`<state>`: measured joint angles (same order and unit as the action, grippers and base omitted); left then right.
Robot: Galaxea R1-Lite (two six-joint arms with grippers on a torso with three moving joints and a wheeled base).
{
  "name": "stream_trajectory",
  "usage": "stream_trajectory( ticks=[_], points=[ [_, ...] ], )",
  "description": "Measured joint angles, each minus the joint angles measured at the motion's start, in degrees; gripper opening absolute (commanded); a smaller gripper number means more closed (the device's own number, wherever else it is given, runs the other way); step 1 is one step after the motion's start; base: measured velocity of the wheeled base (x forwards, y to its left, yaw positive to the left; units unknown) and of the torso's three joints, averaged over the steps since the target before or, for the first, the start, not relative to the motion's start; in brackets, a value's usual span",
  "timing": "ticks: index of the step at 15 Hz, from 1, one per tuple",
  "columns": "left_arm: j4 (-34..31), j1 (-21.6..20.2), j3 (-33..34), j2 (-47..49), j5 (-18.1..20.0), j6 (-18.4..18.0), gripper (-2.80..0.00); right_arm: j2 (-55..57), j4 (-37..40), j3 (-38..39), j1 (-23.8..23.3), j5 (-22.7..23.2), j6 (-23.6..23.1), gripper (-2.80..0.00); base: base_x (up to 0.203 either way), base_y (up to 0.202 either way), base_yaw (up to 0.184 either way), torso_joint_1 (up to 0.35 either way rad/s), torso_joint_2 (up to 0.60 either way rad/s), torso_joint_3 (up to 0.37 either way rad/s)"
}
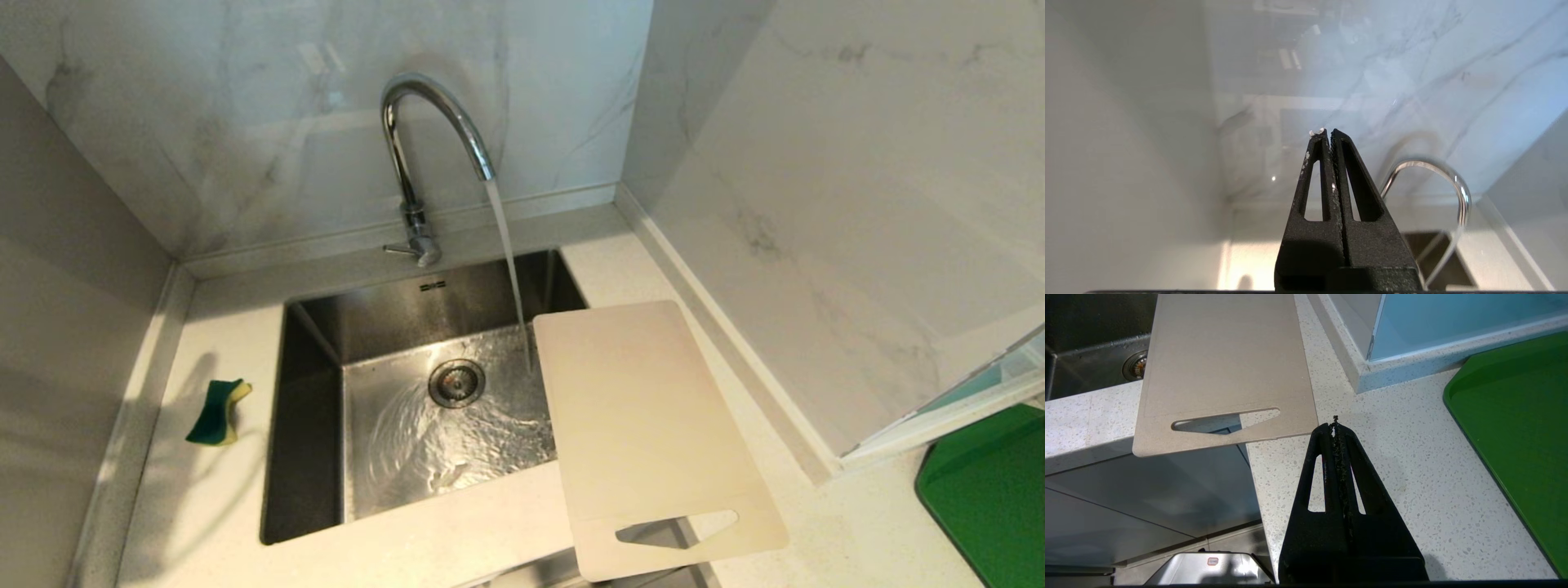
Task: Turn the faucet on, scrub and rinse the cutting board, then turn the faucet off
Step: Pick up the cleaning cloth
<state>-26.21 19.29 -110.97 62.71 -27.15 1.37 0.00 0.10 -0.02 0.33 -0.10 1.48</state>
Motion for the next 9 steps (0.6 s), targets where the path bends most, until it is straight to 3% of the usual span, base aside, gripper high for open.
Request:
stream_trajectory(
  ticks=[6, 9],
  points=[
    [-10.55, 0.04, 0.68, -12.30, -0.04, -0.57, -2.80, 0.00, -0.10, 0.02, 0.00, 0.02, 0.01, -2.80, 0.000, 0.000, 0.000, 0.000, 0.00, 0.000],
    [-11.74, 0.06, 4.25, -16.94, 0.31, -0.82, -2.80, 0.00, -0.10, 0.02, -0.02, 0.02, 0.01, -2.80, 0.000, 0.000, 0.000, 0.000, 0.00, 0.000]
  ],
)
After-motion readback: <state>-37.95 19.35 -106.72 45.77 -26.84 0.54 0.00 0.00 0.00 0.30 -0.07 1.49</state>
